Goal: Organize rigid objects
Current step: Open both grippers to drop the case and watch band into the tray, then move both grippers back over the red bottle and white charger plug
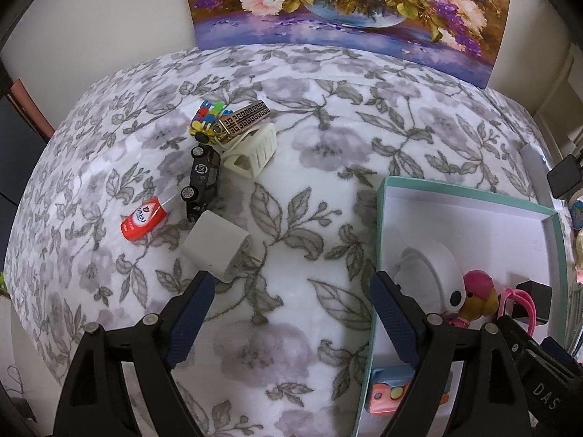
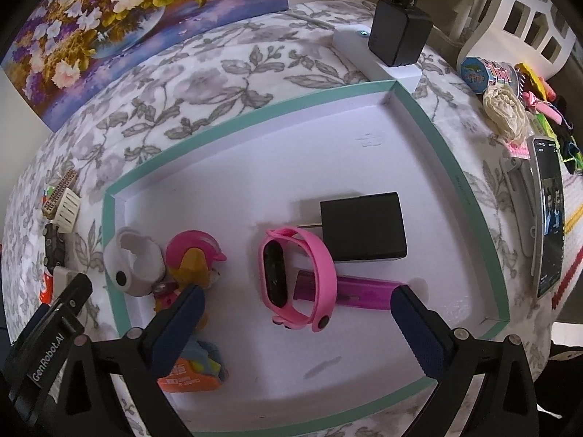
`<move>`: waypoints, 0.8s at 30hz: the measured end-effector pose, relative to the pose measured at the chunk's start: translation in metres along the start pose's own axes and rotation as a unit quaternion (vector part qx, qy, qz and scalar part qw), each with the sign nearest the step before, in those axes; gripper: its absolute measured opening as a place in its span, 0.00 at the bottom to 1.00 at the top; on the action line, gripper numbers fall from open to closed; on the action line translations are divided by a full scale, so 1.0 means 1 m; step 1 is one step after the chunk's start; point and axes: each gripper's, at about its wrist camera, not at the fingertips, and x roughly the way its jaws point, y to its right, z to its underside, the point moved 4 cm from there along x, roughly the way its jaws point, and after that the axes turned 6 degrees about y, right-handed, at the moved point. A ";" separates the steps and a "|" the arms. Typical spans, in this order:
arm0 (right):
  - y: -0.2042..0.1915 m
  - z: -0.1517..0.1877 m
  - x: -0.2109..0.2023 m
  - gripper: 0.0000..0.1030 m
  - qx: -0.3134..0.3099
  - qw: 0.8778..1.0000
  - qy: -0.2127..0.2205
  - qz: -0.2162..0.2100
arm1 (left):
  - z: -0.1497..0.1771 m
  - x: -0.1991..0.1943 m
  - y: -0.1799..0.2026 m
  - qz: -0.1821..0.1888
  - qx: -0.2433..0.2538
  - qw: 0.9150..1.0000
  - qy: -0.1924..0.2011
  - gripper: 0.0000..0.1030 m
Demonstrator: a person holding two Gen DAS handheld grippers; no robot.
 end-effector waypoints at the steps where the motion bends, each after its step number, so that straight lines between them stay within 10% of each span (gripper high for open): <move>1: 0.000 0.000 0.000 1.00 0.000 1.000 0.001 -0.001 | 0.000 0.000 -0.001 0.000 0.000 1.000 0.000 0.85; 24: -0.026 0.001 -0.012 1.00 -0.005 0.999 0.026 -0.037 | -0.014 0.000 -0.051 -0.009 -0.065 0.998 0.009 0.85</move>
